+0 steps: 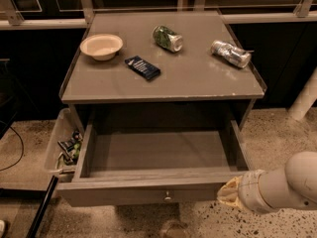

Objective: Close top drawer

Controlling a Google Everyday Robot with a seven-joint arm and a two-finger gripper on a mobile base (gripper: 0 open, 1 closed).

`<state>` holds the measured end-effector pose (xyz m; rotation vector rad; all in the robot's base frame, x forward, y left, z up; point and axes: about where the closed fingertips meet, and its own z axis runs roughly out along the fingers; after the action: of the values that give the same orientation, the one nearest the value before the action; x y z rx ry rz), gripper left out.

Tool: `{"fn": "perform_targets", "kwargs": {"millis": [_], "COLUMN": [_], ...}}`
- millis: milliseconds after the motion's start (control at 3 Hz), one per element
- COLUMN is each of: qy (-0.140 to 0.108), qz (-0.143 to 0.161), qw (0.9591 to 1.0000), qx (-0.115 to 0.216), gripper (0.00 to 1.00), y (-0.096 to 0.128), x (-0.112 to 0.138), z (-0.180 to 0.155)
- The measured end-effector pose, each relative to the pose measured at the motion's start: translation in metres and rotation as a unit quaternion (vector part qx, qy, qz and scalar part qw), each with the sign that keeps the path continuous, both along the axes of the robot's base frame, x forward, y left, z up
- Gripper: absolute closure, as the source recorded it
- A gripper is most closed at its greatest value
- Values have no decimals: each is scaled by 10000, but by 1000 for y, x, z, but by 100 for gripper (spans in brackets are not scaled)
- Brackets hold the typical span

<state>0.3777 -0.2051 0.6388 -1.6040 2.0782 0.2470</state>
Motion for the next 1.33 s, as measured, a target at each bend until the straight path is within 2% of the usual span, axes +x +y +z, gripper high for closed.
{"fn": "perform_targets", "kwargs": {"millis": [333,667,1333], "qy": [-20,-20,-21], "qz": [14,14,15], "qw": [10000,10000,10000], "qx": [-1,-1,-1], "gripper": [84,73,26], "y": [0,0,0], "x": [1,1,1], "z": [-1,-1,-1]}}
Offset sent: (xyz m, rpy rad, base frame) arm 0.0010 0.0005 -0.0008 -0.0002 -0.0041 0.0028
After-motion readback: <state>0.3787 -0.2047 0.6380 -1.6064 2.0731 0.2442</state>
